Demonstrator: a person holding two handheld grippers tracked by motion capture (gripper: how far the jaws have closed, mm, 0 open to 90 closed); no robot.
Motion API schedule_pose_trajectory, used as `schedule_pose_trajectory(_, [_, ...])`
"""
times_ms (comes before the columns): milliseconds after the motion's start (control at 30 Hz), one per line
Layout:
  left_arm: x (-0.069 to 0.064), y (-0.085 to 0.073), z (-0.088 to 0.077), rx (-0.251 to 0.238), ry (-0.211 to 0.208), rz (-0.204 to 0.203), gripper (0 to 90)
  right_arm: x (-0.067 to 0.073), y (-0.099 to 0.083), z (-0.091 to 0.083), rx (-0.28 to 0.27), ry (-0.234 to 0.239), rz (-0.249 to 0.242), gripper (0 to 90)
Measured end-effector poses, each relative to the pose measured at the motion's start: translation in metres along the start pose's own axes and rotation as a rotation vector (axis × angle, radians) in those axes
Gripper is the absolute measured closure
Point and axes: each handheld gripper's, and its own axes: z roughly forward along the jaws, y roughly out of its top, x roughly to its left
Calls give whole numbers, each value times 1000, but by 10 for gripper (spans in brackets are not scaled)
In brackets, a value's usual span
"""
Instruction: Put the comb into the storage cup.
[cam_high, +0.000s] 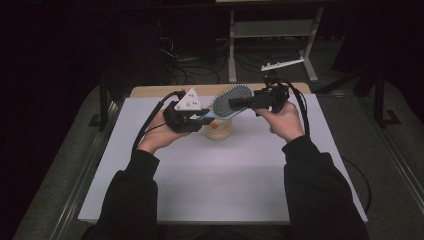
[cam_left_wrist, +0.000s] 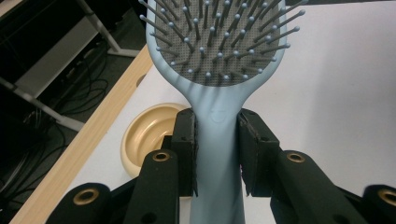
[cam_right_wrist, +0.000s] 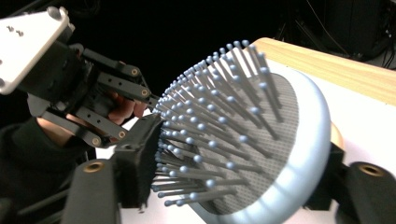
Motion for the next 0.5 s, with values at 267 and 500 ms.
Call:
schedule_pose_trajectory(267, [-1, -7, 6, 8, 10, -15, 700, 15, 10, 1, 49, -34, -39, 514])
schedule_pose_trajectory(500, [1, -11, 6, -27, -6, -52, 700, 27, 19, 2, 75, -58, -79, 554])
